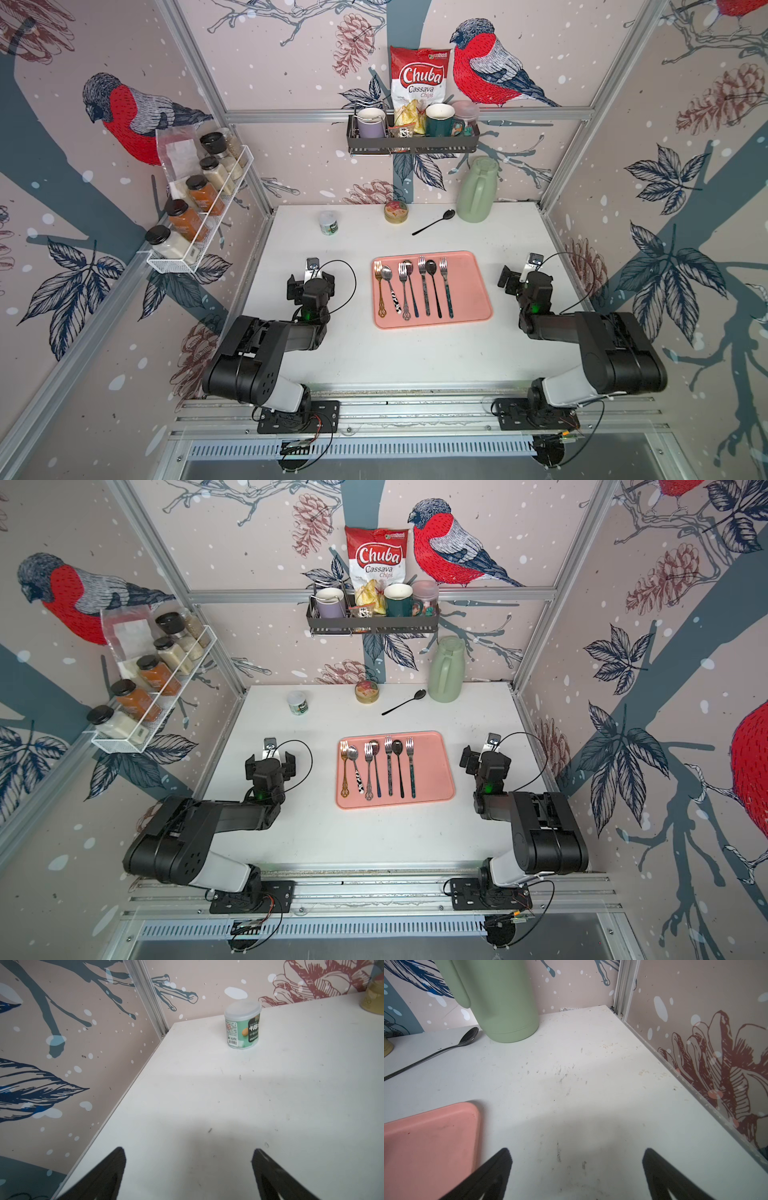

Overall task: Set the spoon and fork side by side
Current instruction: Reset both arms

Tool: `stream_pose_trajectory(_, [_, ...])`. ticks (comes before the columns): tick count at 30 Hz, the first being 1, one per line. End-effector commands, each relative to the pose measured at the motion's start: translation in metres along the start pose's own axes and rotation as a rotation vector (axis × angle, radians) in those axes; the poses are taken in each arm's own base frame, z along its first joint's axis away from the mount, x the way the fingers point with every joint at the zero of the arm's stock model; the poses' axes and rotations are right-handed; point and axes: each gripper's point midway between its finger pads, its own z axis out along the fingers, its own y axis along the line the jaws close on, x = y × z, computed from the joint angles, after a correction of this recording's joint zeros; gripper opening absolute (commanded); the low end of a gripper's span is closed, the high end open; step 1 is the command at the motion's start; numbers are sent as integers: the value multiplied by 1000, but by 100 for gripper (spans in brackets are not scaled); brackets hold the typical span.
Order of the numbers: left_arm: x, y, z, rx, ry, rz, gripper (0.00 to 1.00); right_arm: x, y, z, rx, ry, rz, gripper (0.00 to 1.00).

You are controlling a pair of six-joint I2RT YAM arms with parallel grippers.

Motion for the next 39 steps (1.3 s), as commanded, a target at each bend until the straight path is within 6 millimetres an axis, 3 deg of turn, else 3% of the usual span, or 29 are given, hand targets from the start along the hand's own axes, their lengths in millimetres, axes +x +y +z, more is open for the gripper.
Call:
stream_pose_trajectory(1, [-11, 1, 1, 20, -65, -71, 95, -10, 2, -1, -13, -41, 26, 100])
stream_pose_trajectory(6, [3, 4, -4, 26, -93, -93, 95, -12, 7, -6, -60, -64, 22, 100])
stream_pose_trajectory(9, [-1, 0, 2, 33, -74, -79, 95, -11, 2, -8, -40, -72, 36, 100])
stream_pose_trajectory(14, [0, -5, 11, 40, -26, -60, 95, -9, 21, -4, -136, -42, -19, 100])
stream_pose_trajectory(22, [-1, -4, 11, 40, -24, -60, 95, -16, -4, -29, -131, -173, 97, 99])
stream_pose_trajectory(29, [0, -4, 11, 39, -24, -60, 95, -13, 11, -12, -202, -91, 65, 99])
stream_pose_trajectory(35, [1, -5, 11, 42, -22, -59, 95, -17, 5, -33, -206, -190, 82, 99])
stream_pose_trajectory(39, [1, -4, 12, 41, -17, -62, 95, -14, 12, -23, -258, -132, 70, 99])
